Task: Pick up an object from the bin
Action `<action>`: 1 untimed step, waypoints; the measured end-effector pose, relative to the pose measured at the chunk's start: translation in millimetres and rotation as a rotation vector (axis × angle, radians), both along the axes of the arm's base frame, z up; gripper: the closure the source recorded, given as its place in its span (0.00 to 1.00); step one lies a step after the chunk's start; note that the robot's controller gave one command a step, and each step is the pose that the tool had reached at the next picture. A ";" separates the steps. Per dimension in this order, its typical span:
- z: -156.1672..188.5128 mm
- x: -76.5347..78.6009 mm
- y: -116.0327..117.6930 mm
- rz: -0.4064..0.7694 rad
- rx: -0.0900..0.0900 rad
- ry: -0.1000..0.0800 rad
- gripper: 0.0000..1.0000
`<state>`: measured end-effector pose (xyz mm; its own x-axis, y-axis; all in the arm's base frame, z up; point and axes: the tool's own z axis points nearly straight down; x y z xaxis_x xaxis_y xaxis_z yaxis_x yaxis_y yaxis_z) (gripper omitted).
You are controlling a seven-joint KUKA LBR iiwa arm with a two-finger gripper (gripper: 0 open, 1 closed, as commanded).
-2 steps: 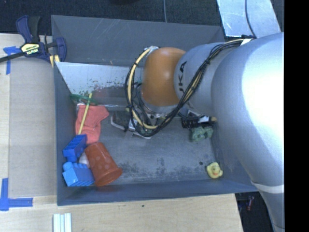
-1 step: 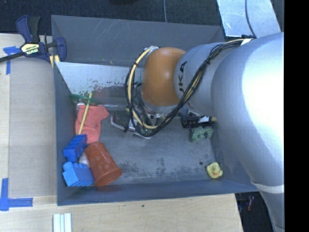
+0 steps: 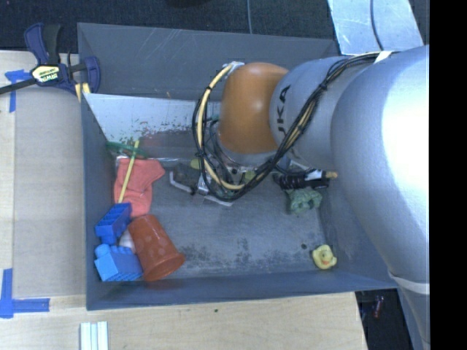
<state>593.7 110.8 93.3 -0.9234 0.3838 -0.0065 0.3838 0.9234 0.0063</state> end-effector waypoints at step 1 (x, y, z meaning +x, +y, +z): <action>33.2 0.9 -0.4 0.001 0.000 -0.003 1.00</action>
Offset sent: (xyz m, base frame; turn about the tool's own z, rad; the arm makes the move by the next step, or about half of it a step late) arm 0.0011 -0.0002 0.0255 -0.0006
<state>594.6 110.4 126.5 -0.9237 0.3829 -0.0094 0.3829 0.9238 0.0078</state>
